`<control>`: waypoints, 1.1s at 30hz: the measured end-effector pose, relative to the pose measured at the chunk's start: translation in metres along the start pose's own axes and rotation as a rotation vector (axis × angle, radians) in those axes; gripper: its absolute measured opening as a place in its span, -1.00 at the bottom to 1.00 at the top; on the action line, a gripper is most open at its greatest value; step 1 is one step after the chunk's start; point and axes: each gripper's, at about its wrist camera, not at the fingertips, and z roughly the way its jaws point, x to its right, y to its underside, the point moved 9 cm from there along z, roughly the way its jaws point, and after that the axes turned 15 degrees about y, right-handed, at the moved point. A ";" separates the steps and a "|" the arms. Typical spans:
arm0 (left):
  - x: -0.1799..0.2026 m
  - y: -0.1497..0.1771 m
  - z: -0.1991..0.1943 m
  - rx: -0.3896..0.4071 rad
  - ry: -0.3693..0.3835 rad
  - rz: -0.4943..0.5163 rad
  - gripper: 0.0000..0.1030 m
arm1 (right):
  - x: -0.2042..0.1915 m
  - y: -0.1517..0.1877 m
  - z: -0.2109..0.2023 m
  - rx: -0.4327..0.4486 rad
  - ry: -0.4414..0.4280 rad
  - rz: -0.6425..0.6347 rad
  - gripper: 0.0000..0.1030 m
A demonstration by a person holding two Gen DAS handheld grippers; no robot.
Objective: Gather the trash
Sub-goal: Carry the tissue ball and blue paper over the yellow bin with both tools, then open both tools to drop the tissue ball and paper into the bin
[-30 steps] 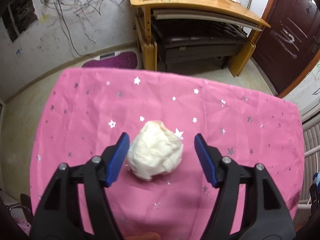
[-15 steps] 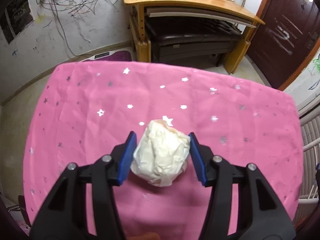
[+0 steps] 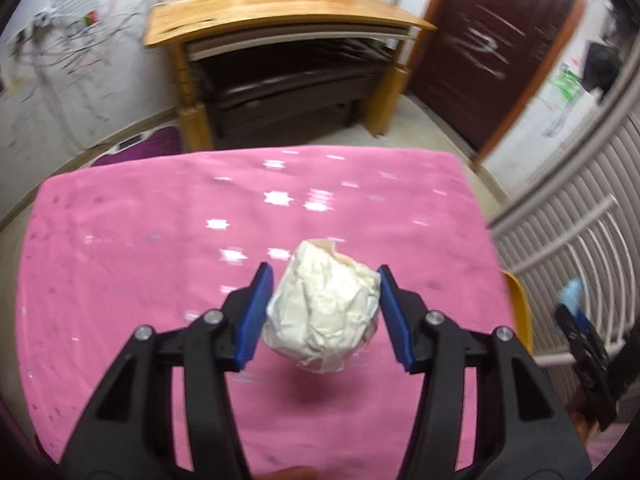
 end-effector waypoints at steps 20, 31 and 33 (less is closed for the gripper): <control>0.184 0.051 0.079 -0.146 0.151 0.253 -0.01 | 0.085 0.001 -0.006 0.016 0.022 0.197 0.41; 0.234 0.076 0.108 -0.223 0.219 0.332 0.01 | 0.129 -0.004 -0.016 0.059 0.044 0.325 0.43; 0.234 0.078 0.107 -0.220 0.219 0.348 0.10 | 0.131 -0.004 -0.016 0.060 0.043 0.329 0.44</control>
